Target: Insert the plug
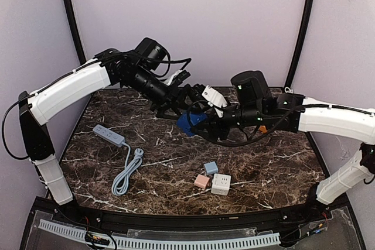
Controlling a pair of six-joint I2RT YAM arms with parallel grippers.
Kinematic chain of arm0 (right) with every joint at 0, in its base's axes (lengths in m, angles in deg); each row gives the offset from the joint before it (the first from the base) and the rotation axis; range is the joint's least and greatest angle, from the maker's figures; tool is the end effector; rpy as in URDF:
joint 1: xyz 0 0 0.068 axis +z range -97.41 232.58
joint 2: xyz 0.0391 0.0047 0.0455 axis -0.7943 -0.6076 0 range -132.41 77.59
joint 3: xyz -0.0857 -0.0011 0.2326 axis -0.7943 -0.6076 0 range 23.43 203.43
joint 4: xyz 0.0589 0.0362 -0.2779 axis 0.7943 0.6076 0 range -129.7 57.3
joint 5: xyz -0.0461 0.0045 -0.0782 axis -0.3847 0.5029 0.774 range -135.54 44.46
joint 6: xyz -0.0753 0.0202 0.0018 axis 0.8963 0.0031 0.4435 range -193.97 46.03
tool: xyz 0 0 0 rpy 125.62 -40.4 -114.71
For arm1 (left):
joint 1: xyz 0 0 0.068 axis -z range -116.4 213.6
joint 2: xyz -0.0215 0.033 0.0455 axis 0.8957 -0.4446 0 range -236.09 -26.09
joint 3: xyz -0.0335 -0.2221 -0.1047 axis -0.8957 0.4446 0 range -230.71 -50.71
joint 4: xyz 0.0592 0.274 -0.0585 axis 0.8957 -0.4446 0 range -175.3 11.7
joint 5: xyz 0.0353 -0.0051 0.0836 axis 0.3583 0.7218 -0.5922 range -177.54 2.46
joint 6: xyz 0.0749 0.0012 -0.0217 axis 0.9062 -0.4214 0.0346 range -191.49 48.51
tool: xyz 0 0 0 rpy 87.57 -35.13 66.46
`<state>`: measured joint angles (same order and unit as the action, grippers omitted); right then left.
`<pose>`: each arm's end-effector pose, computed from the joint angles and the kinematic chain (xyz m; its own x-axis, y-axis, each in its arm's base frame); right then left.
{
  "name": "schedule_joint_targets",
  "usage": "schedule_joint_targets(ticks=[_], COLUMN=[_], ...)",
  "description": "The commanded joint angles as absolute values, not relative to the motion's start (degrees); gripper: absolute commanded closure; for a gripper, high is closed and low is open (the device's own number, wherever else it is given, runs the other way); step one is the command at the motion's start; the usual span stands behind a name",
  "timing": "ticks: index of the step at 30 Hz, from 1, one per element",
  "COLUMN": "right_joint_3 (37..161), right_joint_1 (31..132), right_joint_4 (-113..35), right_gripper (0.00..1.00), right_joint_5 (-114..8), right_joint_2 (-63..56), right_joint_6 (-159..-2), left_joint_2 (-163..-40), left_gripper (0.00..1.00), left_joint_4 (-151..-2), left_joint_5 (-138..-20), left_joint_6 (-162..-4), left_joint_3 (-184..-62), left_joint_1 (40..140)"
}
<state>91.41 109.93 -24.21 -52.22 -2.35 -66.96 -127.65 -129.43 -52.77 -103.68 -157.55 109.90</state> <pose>0.1988 0.3248 0.2859 -0.1380 -0.4399 -0.8874 -0.9156 0.3984 -0.0551 0.2642 -0.3313 0.3392 -0.8821 0.2896 -0.3716 0.4708 0.5136 -0.7173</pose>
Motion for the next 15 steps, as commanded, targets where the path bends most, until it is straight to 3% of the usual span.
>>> schedule_joint_targets(ticks=[1,15], right_joint_3=[92.3,92.4], right_joint_1=[111.4,113.0], right_joint_4=[-26.4,-26.2], right_gripper=[0.65,0.65], right_joint_5=[-50.9,-46.9], right_joint_2=[-2.6,-2.7], right_joint_6=[-66.7,-66.7], left_joint_2=[-127.7,-127.8], left_gripper=[0.13,0.19], left_joint_4=[-131.2,-134.1], left_joint_5=[-52.5,-52.6], left_joint_6=[-103.0,-101.9], left_joint_3=[-156.6,-155.1], left_joint_1=[110.3,110.7])
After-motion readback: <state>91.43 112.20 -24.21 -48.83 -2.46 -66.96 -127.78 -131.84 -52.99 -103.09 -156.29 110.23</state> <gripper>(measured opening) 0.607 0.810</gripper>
